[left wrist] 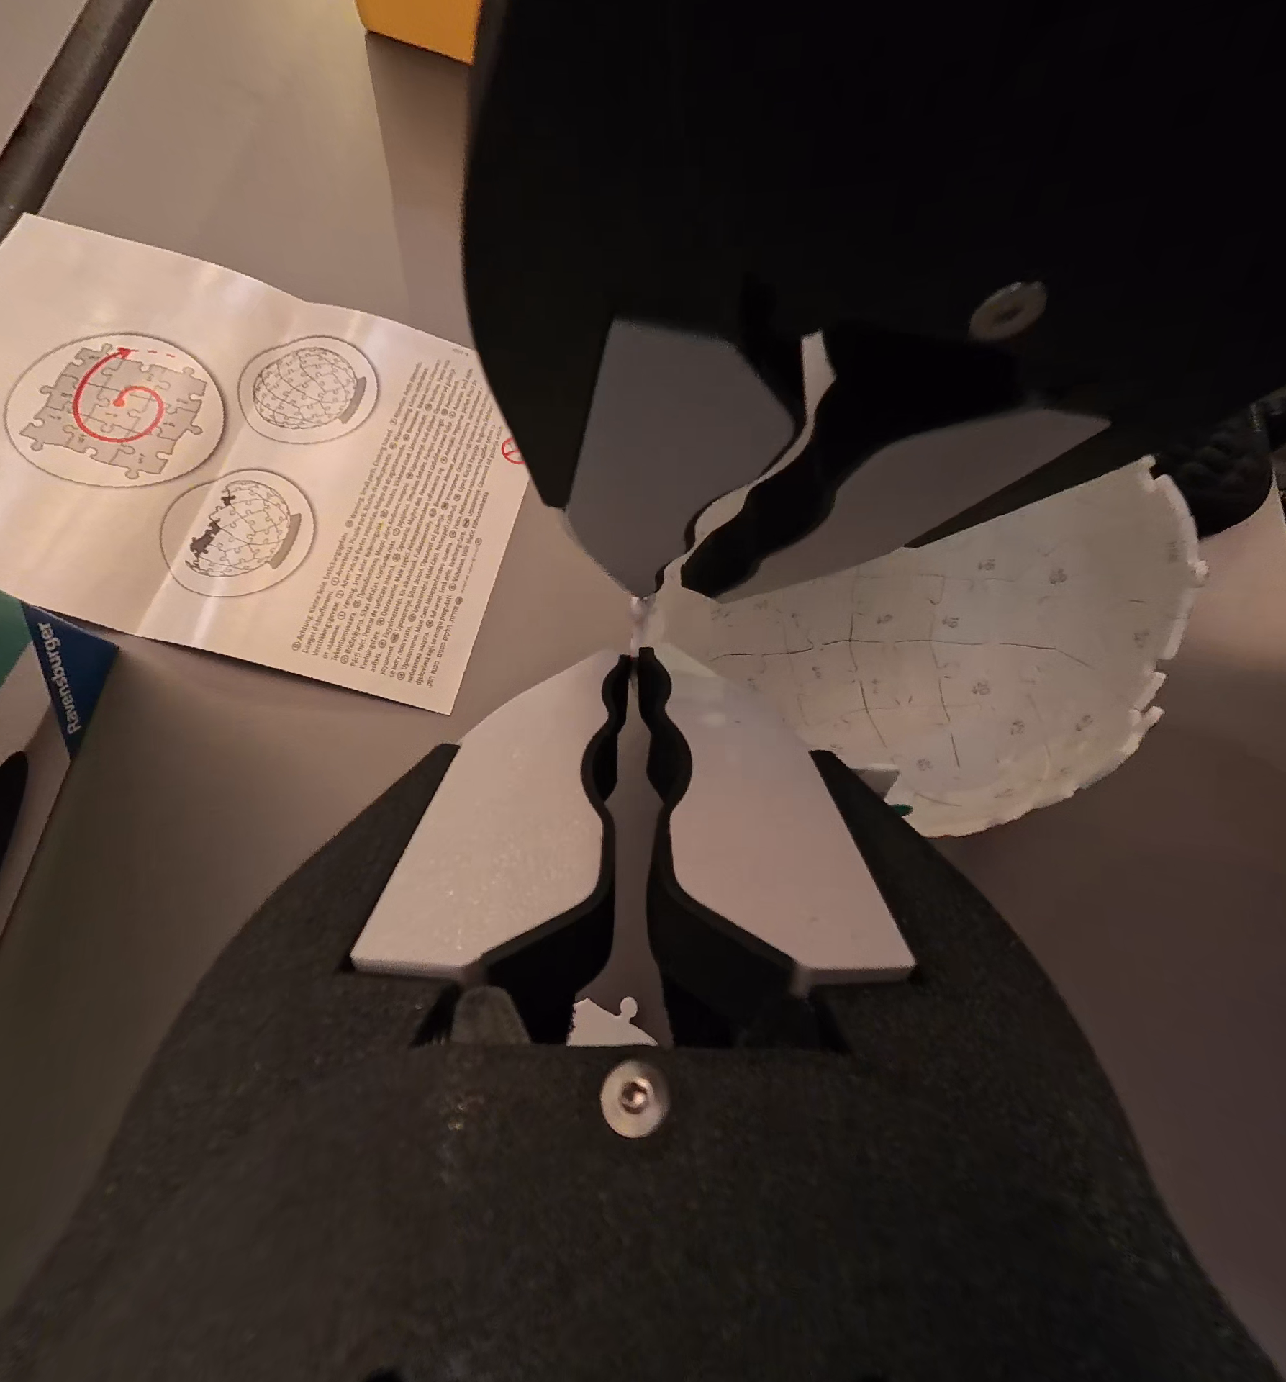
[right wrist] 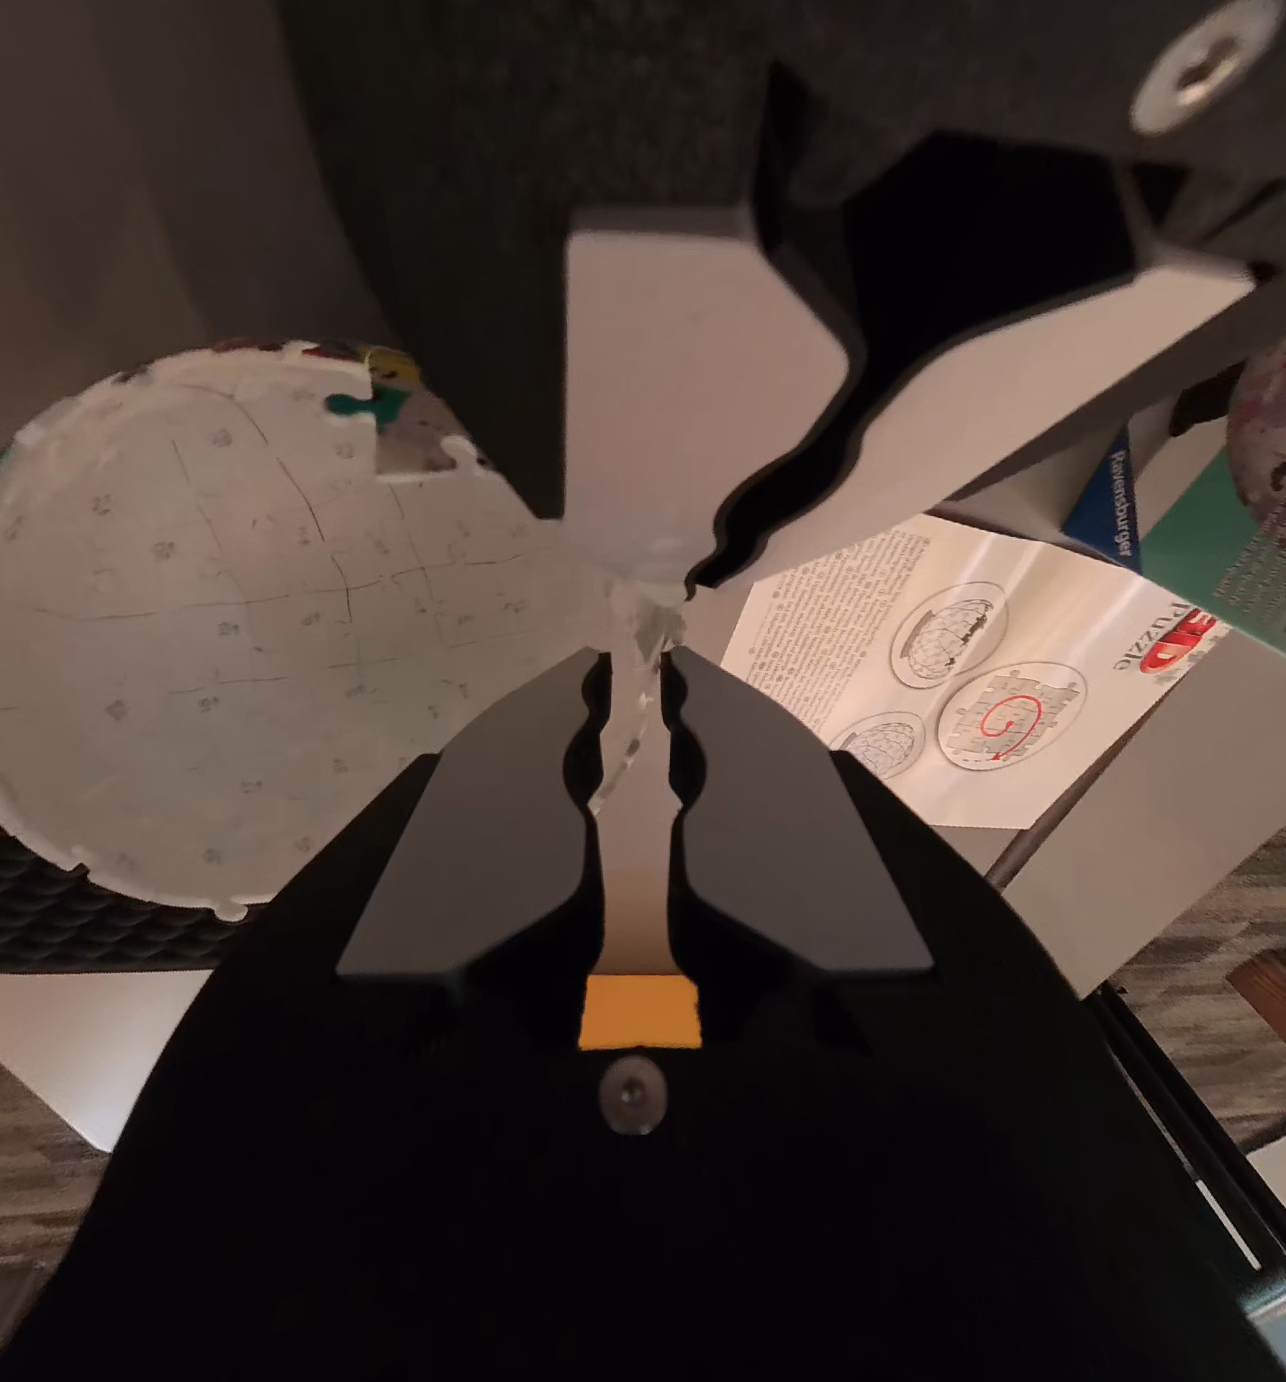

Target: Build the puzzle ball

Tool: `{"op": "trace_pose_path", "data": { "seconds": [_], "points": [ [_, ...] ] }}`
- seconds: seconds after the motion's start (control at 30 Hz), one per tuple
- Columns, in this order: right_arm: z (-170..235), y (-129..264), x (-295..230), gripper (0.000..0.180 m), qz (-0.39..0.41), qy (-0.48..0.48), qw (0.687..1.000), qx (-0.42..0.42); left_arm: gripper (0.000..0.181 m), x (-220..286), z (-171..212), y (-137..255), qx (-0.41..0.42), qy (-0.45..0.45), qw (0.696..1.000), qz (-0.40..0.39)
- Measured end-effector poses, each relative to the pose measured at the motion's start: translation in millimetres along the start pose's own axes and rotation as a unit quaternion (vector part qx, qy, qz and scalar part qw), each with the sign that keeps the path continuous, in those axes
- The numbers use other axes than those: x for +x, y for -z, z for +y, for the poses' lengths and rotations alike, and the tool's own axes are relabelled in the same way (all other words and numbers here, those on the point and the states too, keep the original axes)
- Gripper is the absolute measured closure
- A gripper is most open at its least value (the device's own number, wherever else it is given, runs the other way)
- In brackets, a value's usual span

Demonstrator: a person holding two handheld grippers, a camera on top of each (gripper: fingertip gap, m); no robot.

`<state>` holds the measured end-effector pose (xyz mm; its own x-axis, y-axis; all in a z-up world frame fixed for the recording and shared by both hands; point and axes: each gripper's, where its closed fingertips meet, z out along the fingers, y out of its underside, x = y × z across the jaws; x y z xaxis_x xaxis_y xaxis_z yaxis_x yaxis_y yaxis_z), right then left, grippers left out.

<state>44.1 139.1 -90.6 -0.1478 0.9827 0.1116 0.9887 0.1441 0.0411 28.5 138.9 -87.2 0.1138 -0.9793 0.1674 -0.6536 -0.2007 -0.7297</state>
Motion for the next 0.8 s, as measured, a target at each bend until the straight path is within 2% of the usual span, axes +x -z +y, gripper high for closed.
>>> {"op": "trace_pose_path", "data": {
  "seconds": [0.5,0.63,0.8],
  "points": [
    [-0.9,-2.6,5.2,0.166,0.022,-0.01,1.0,0.006,0.179,-0.9,0.2,-0.9,-0.001,0.013,1.0,-0.005],
    [-2.1,-0.8,0.8,0.156,0.014,-0.021,1.0,0.008,0.179,-1.1,-0.3,-0.5,0.002,0.013,1.0,-0.006],
    [-0.5,3.0,8.4,0.155,0.043,-0.032,0.999,-0.003,0.179,-0.9,-2.1,1.4,0.006,0.015,1.0,-0.004]
  ]
}}
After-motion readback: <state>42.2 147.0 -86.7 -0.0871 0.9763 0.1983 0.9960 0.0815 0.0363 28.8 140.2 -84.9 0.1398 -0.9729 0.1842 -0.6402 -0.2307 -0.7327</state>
